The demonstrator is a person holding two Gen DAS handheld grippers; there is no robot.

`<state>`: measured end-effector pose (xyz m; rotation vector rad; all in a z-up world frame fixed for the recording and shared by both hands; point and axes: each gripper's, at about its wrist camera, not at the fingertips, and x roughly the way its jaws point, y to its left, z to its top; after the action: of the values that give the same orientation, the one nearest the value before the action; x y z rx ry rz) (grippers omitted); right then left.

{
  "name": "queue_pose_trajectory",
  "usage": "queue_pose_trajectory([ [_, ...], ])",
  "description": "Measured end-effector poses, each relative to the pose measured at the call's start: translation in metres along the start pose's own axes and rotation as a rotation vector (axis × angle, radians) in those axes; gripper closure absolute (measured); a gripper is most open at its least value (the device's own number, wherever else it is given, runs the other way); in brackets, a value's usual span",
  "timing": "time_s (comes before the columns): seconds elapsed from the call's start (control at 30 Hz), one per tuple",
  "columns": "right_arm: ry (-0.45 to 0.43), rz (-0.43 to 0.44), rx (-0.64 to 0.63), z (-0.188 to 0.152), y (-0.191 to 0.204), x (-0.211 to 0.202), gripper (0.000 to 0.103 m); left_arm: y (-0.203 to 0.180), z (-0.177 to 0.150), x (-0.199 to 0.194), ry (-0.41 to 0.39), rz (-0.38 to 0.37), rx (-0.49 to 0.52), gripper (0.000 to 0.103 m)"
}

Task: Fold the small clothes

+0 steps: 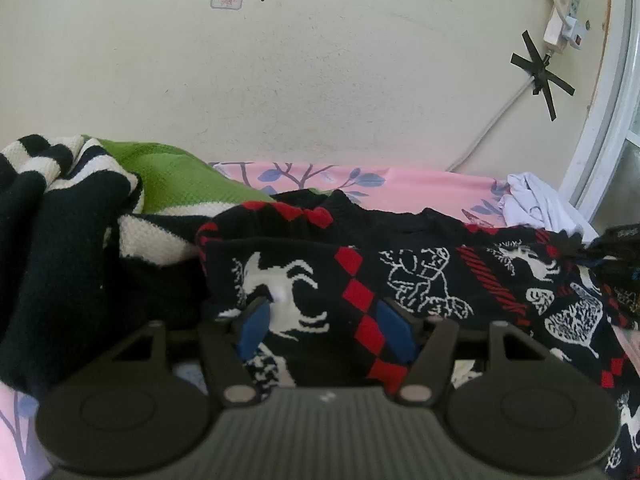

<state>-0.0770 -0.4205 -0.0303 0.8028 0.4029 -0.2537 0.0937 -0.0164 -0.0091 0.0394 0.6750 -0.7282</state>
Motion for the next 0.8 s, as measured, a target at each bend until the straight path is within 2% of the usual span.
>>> queue_pose_trajectory([
  [0.07,-0.094,-0.010,-0.087,-0.005,0.011,-0.026,0.097,0.001,0.001,0.000,0.002,-0.010,-0.007,0.042],
  [0.13,-0.136,-0.068,-0.185,-0.013,0.016,-0.039,0.096,0.001,0.001,0.002,0.015,-0.025,-0.008,0.042],
  [0.2,-0.072,-0.162,-0.263,-0.022,0.013,-0.033,0.089,-0.003,0.000,0.004,0.023,-0.013,0.010,0.042],
  [0.27,-0.014,-0.214,-0.280,-0.026,0.000,-0.028,0.074,-0.006,-0.001,0.004,0.023,-0.003,0.027,0.042],
  [0.37,-0.142,-0.245,-0.229,-0.024,-0.008,-0.055,0.055,-0.003,0.000,0.001,0.019,-0.012,0.019,0.042],
  [0.4,-0.198,-0.260,-0.212,-0.022,-0.009,-0.066,0.056,0.000,0.001,-0.003,0.013,-0.020,0.013,0.042],
  [0.43,-0.236,-0.259,-0.201,-0.020,-0.008,-0.076,0.055,0.004,0.004,-0.012,-0.014,-0.026,-0.001,0.042],
  [0.47,-0.260,-0.247,-0.196,-0.018,-0.006,-0.083,0.051,0.011,0.008,-0.026,-0.071,-0.026,-0.029,0.040],
  [0.5,-0.279,-0.234,-0.202,-0.015,0.000,-0.089,0.051,0.021,0.012,-0.040,-0.133,-0.027,-0.064,0.035],
  [0.53,-0.279,-0.194,-0.223,-0.014,0.008,-0.091,0.051,0.032,0.015,-0.052,-0.180,-0.026,-0.106,0.028],
  [0.57,-0.247,-0.119,-0.253,-0.010,0.021,-0.086,0.051,0.044,0.016,-0.062,-0.216,-0.020,-0.158,0.027],
  [0.67,-0.034,0.137,-0.323,-0.006,0.066,-0.052,0.052,0.068,0.018,-0.070,-0.196,-0.019,-0.247,0.029],
  [0.73,0.114,0.270,-0.374,-0.008,0.104,-0.016,0.052,0.068,0.018,-0.068,-0.152,-0.015,-0.213,0.029],
  [0.8,0.210,0.339,-0.415,-0.013,0.138,0.020,0.052,0.060,0.017,-0.063,-0.114,0.001,-0.148,0.029],
])
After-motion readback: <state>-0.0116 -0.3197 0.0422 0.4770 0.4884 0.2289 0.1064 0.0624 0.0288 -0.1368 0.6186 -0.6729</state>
